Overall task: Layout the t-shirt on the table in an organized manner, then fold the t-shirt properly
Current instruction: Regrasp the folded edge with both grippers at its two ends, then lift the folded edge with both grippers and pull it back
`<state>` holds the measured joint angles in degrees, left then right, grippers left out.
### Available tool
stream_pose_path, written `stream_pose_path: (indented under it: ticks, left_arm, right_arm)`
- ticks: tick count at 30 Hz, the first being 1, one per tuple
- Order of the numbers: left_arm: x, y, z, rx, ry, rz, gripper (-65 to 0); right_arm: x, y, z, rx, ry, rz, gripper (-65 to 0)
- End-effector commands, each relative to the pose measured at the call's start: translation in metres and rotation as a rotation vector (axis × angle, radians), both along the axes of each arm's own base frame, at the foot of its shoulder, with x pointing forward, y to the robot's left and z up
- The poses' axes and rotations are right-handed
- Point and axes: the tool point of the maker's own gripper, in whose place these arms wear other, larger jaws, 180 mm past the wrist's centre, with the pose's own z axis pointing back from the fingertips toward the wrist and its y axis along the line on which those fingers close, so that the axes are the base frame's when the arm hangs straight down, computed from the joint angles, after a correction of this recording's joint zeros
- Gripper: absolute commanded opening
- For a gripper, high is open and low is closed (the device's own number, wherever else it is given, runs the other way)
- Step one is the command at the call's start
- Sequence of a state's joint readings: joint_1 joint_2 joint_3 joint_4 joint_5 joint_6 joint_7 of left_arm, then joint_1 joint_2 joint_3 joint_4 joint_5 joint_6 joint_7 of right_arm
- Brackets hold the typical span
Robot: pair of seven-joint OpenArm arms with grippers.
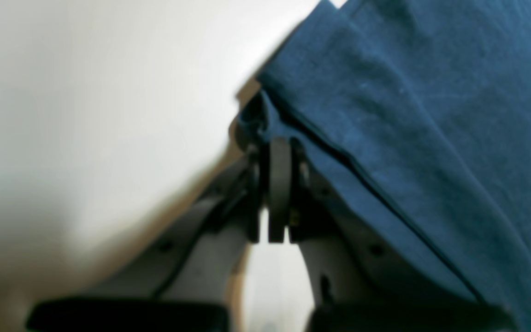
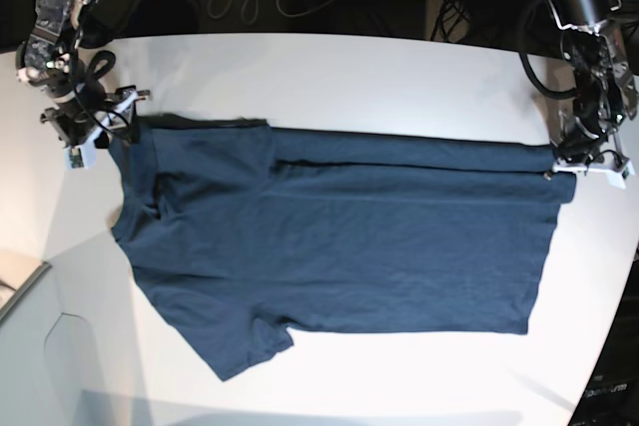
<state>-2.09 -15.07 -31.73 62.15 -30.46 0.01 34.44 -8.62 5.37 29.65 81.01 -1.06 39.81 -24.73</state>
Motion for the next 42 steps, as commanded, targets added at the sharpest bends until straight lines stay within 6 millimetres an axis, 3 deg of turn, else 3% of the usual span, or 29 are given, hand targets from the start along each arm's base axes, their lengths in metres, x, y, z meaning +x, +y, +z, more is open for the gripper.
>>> stream_pose_path:
  ticks: [1,6,14,23,26,32,40,42]
  left_arm:
    - [0.01,0.011,0.015,0.032,-0.045,0.004,-64.8]
    - [0.01,0.011,0.015,0.032,-0.045,0.004,-64.8]
    - [0.009,0.017,0.018,0.045,-0.043,0.005,-64.8]
    - [0.009,0.017,0.017,0.044,-0.04,0.006,-64.8]
    - [0.009,0.017,0.017,0.044,-0.04,0.006,-64.8]
    - [0.009,0.017,0.017,0.044,-0.04,0.006,-64.8]
    - [0.01,0.024,0.025,0.058,-0.047,0.002,-64.8]
    - [0.011,0.029,0.034,0.075,-0.055,-0.009,-64.8]
  right_arm:
    - [0.008,-0.004,0.016,-0.01,-0.059,0.004,-32.0]
    - [0.005,-0.001,0.017,-0.015,-0.059,0.016,-32.0]
    - [-0.005,0.001,-0.01,0.037,0.008,-0.006,-32.0]
    - [0.004,0.002,-0.011,0.048,0.001,-0.01,-32.7]
    - [0.004,0.002,-0.011,0.047,0.006,-0.008,-38.5]
    - [0.004,0.002,-0.011,0.047,0.006,-0.008,-64.1]
    - [-0.003,-0.011,-0.01,0.013,0.021,-0.002,-65.0]
    - [-0.003,-0.025,-0.001,-0.032,0.015,0.008,-65.0]
